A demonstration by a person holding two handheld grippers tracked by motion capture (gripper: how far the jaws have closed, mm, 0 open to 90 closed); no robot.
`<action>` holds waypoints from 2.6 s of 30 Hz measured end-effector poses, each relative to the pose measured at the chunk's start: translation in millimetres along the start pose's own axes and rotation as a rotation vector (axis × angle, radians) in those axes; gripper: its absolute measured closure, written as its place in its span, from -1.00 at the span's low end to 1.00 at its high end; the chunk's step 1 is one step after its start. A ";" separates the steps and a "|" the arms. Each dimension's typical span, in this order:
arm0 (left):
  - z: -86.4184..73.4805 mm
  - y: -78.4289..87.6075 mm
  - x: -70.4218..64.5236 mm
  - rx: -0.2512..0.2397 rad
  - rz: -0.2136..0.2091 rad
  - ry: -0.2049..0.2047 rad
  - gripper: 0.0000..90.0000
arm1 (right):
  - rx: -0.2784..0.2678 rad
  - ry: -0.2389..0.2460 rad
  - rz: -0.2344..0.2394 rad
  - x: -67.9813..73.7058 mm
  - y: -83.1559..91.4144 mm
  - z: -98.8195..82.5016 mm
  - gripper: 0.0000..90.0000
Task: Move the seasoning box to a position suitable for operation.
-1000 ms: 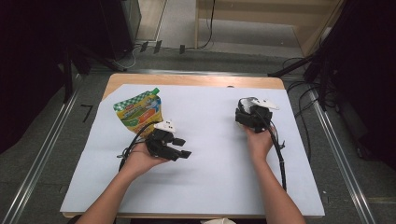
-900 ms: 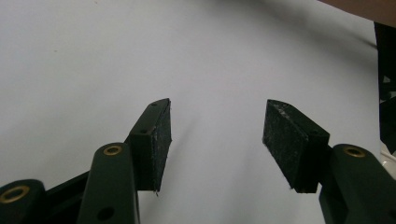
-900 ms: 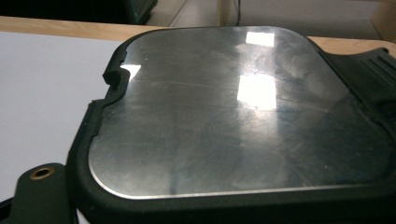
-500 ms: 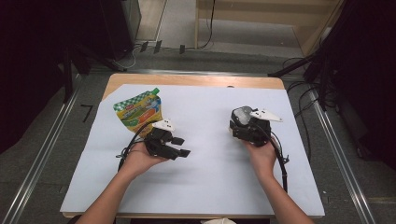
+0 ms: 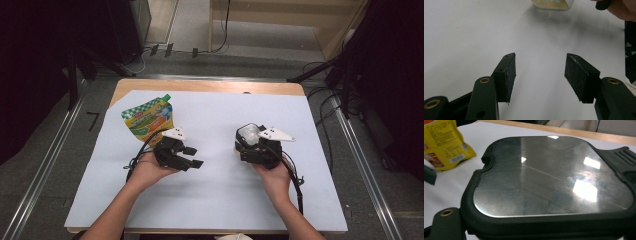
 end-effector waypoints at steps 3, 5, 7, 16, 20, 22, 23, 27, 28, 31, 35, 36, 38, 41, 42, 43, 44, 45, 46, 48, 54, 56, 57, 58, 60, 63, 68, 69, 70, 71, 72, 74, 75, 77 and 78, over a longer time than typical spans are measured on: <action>-0.6 2.6 3.0 -0.005 0.005 0.009 -0.04 | 0.016 0.033 0.034 14.9 -4.9 -5.1 -0.65; -0.8 3.3 4.1 -0.009 0.004 0.017 -0.04 | 0.027 0.038 0.052 22.2 -7.3 -8.0 -0.65; -0.8 3.4 4.9 -0.011 -0.004 0.023 -0.04 | 0.040 0.045 0.071 29.3 -9.9 -11.7 -0.65; -2.0 1.8 5.9 -0.002 -0.001 0.026 -0.04 | 0.083 0.118 0.148 64.7 -20.4 -26.5 -0.65; -2.2 0.5 4.5 0.004 -0.001 0.021 -0.04 | 0.100 0.154 0.168 74.0 -25.1 -34.1 -0.65; -2.1 0.5 4.3 0.004 -0.002 0.020 -0.04 | 0.094 0.172 0.164 76.2 -25.8 -36.0 -0.65; -2.1 0.6 4.2 0.003 -0.003 0.019 -0.04 | 0.096 0.178 0.165 76.8 -25.5 -36.2 -0.65; -1.7 0.6 3.6 0.001 -0.004 0.017 -0.04 | 0.098 0.178 0.179 75.6 -23.9 -39.0 -0.66; -1.6 0.3 3.2 0.001 -0.004 0.018 -0.04 | 0.105 0.176 0.183 75.3 -23.1 -40.3 -0.66; -1.7 -0.4 2.7 0.005 -0.005 0.013 -0.04 | 0.112 0.168 0.188 74.0 -21.6 -43.0 -0.67; -0.8 -0.8 0.5 0.001 -0.010 0.009 -0.04 | 0.131 0.164 0.192 73.1 -20.0 -45.2 -0.69; -1.1 -0.6 0.7 0.004 -0.011 0.010 -0.03 | 0.141 0.169 0.194 72.7 -19.3 -45.9 -0.69; -1.2 -0.5 0.7 0.003 -0.014 0.012 0.00 | 0.151 0.173 0.190 72.5 -18.4 -46.9 -0.70; -0.4 0.7 0.2 -0.004 -0.017 0.015 0.07 | 0.171 0.172 0.185 70.7 -9.7 -47.5 -0.69; 0.1 1.1 -0.1 -0.009 -0.021 0.017 0.08 | 0.175 0.165 0.189 70.2 -6.8 -47.7 -0.69; 0.4 1.6 -0.3 -0.010 -0.021 0.020 0.10 | 0.178 0.161 0.190 69.5 -4.1 -47.7 -0.69; 0.9 2.0 -0.2 -0.014 -0.020 0.021 0.12 | 0.178 0.155 0.191 68.9 -1.1 -47.5 -0.68; 1.1 2.7 -0.4 -0.013 -0.020 0.021 0.13 | 0.180 0.153 0.193 68.5 2.0 -47.3 -0.67; 1.6 3.1 -0.7 -0.017 -0.021 0.021 0.16 | 0.182 0.157 0.196 68.1 5.1 -47.0 -0.67; 2.0 3.5 -1.1 -0.021 -0.024 0.021 0.20 | 0.183 0.164 0.197 67.1 11.9 -45.8 -0.64; 4.7 4.6 -5.5 -0.034 -0.047 0.041 0.37 | 0.190 0.171 0.219 62.7 30.4 -43.4 -0.55; 4.3 4.5 -9.4 -0.030 -0.065 0.025 0.55 | 0.200 0.176 0.235 59.0 37.9 -43.4 -0.37; 3.9 4.0 -11.3 -0.023 -0.071 0.014 0.61 | 0.201 0.172 0.244 57.2 41.9 -43.5 -0.20; 3.9 4.0 -11.3 -0.023 -0.071 0.014 0.68 | 0.201 0.172 0.244 57.2 41.9 -43.5 -0.20; 4.4 2.4 -16.9 -0.016 -0.095 0.001 0.77 | 0.188 0.137 0.275 49.1 52.7 -41.0 0.21; 6.3 -0.4 -21.9 -0.019 -0.103 -0.019 0.88 | 0.179 0.129 0.266 39.4 53.1 -36.4 0.47; 5.0 -7.1 -28.0 0.005 -0.118 -0.038 0.94 | 0.186 0.138 0.265 31.3 45.1 -36.4 0.97; 3.9 -10.2 -29.7 0.013 -0.119 -0.041 0.94 | 0.200 0.141 0.255 28.3 41.4 -36.0 1.00; 3.9 -10.2 -29.7 0.013 -0.119 -0.041 0.94 | 0.200 0.141 0.255 28.3 41.4 -36.0 1.00; 3.1 -13.5 -31.1 0.016 -0.121 -0.040 0.94 | 0.206 0.138 0.248 24.7 37.2 -35.0 1.00; 2.8 -15.0 -31.1 0.018 -0.122 -0.038 0.94 | 0.203 0.133 0.246 23.6 35.6 -34.1 1.00; 3.0 -16.3 -31.3 0.012 -0.123 -0.031 0.93 | 0.200 0.130 0.243 22.9 33.7 -33.4 1.00; 2.9 -17.3 -31.5 0.010 -0.125 -0.025 0.93 | 0.200 0.135 0.239 22.0 31.9 -33.0 1.00; 3.2 -20.4 -32.2 0.006 -0.117 -0.029 0.92 | 0.204 0.148 0.235 20.1 26.4 -33.9 1.00; 2.9 -21.5 -32.5 0.008 -0.113 -0.029 0.91 | 0.207 0.150 0.233 19.8 25.0 -34.5 1.00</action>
Point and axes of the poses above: each handheld gripper's, and its own axes: y roughly backward along the jaws, z roughly out of its top, x roughly to its left, the point moved 9 cm from there along -y, roughly forward along the jaws, and after that the axes turned 4 degrees about -y, right-handed, at the moved point
